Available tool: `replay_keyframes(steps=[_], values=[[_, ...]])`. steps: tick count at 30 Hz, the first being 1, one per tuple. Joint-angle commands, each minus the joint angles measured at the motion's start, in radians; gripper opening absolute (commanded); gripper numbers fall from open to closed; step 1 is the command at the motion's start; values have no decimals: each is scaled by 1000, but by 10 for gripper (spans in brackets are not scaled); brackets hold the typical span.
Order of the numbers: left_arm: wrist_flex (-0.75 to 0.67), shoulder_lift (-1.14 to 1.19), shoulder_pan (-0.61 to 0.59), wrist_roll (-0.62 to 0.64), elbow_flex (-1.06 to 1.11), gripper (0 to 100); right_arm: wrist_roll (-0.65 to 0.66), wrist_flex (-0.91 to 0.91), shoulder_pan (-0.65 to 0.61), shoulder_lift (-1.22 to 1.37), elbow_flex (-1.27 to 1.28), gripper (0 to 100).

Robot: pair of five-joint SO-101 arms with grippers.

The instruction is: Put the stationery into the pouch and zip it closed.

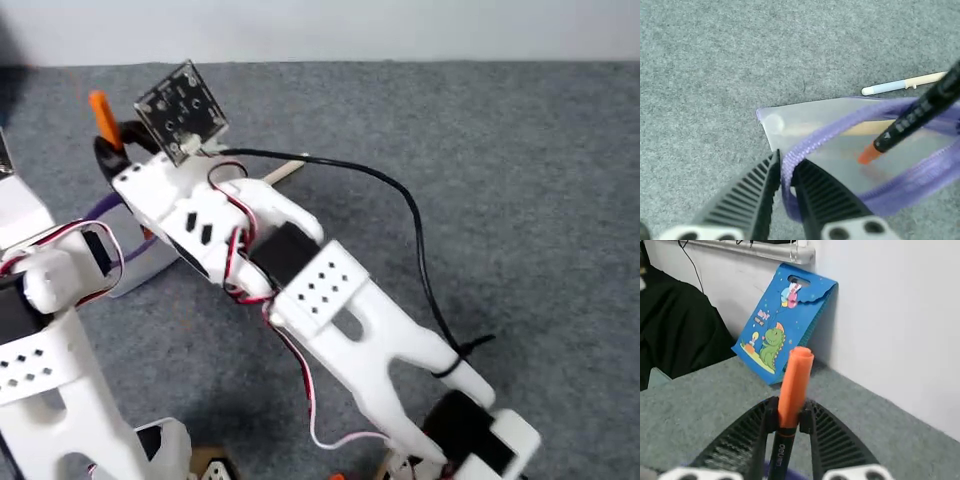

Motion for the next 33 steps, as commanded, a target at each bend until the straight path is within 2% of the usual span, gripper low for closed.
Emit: replay_keyframes(steps=[1,7,12,14,16,19,25,29,33], values=[[6,-11,8,11,-7,14,12,-7,19,-120,69,9],[2,-11,11,11,-7,14,118,-1,15,-286,239,27],[2,-11,11,11,-7,14,133,51,19,-369,305,217],[2,-11,11,9,-7,14,127,120,19,-381,302,255],[2,-11,11,9,-7,14,101,153,25,-383,299,247],[3,-11,11,9,-7,14,-21,159,81,-375,245,197],[5,-11,11,9,-4,14,-209,156,252,-271,160,1],[3,-11,12,11,-4,14,-328,156,352,-119,118,10],[5,-11,12,11,-2,14,-359,151,395,84,44,9]])
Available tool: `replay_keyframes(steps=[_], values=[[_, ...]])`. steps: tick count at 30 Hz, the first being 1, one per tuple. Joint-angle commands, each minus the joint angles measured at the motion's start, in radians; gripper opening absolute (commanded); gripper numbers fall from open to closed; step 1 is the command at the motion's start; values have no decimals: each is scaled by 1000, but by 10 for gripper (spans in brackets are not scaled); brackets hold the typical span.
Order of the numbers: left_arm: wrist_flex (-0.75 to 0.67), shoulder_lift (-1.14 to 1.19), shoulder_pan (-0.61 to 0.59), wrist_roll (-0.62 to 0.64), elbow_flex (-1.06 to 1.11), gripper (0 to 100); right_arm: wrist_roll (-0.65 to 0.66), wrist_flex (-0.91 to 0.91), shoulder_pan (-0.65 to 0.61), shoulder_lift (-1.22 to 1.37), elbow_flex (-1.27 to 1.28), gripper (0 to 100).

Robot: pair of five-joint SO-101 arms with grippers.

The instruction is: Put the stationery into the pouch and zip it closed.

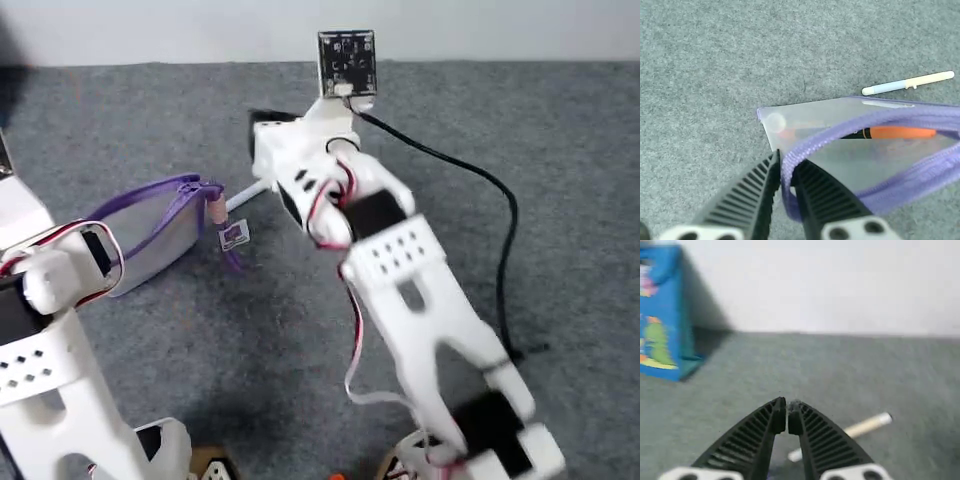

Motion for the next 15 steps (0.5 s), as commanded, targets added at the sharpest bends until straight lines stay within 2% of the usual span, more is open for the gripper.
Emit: replay_keyframes(steps=[1,7,15], values=[[6,-11,12,11,-2,14,-23,-7,36,163,-121,9],[6,-11,12,11,-2,14,-15,-62,51,538,-377,9],[14,-11,12,12,-7,14,149,-110,25,1015,-852,9]])
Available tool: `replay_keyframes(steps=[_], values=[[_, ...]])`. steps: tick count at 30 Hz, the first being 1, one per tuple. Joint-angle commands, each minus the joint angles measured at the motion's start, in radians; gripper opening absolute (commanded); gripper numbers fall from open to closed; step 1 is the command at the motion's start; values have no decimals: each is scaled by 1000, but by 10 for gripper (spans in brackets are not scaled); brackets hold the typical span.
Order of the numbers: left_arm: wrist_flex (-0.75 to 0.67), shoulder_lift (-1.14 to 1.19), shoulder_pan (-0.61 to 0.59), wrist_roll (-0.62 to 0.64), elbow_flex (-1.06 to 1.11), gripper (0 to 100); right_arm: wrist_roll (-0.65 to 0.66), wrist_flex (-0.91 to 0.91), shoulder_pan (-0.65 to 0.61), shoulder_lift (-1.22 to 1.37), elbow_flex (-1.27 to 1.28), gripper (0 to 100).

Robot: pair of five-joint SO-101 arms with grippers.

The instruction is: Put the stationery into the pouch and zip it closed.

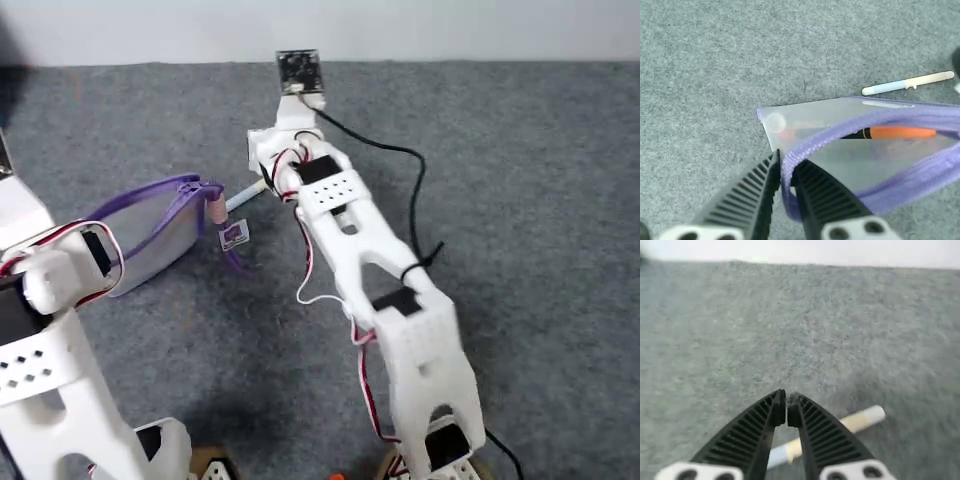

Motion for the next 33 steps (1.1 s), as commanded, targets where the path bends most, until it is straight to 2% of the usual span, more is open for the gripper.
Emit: replay_keyframes(steps=[1,6,12,20,25,29,33], values=[[14,-11,12,12,-7,14,69,-18,-12,162,-269,9],[14,-11,12,12,-7,14,120,93,-19,380,-525,9],[14,-11,12,12,-7,14,172,341,-18,556,-795,10],[12,-11,12,12,-7,14,175,865,2,572,-1097,10],[12,-11,12,12,-7,14,210,1099,-1,510,-1099,10],[12,-11,12,12,-7,14,215,1109,1,446,-1099,11],[9,-11,14,12,-7,14,215,943,1,421,-1099,11]])
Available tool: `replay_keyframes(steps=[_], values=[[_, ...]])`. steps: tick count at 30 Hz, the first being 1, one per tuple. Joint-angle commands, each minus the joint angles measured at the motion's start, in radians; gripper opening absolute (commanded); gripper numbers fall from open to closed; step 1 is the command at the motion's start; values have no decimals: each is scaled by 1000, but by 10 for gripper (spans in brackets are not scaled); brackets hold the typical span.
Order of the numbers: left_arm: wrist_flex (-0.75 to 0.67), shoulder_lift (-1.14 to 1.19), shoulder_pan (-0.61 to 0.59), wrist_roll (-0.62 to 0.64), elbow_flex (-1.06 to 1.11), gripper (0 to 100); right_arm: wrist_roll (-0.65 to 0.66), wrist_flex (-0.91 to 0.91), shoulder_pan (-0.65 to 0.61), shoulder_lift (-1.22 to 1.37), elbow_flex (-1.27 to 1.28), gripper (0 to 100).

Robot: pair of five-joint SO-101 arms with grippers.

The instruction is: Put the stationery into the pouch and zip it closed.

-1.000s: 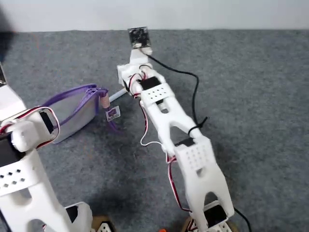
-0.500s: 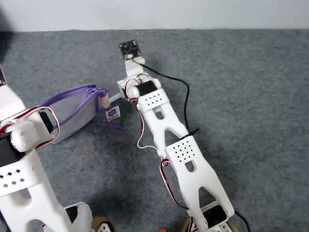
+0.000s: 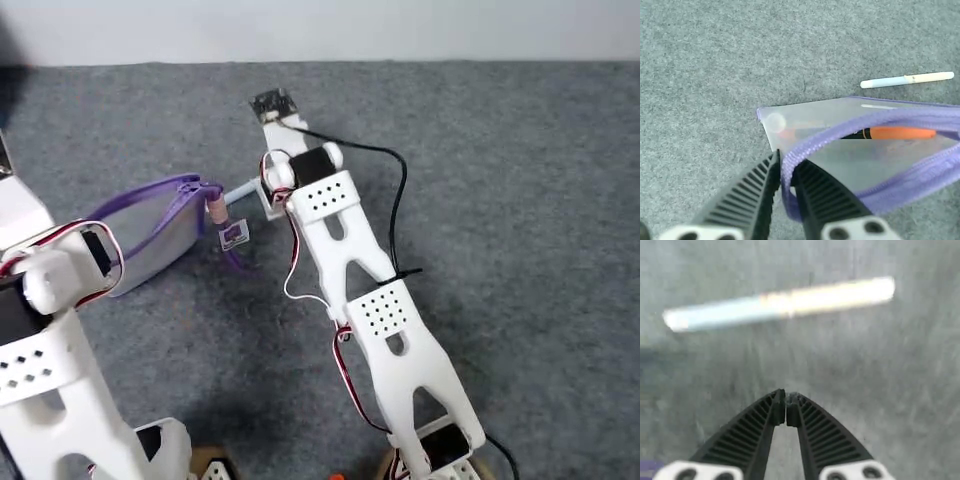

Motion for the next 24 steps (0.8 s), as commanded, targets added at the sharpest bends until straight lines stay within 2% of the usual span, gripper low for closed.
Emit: replay_keyframes(steps=[1,8,14,17,24], values=[[9,-11,14,11,-7,14,11,-162,10,-87,-48,11],[12,-11,14,11,-7,14,31,-591,-28,58,-43,10],[12,-11,14,11,-4,14,229,-774,-48,242,-41,10],[12,-11,14,11,-4,14,270,-753,-42,285,-43,9],[9,-11,12,11,-4,14,273,-398,-19,193,-49,8]])
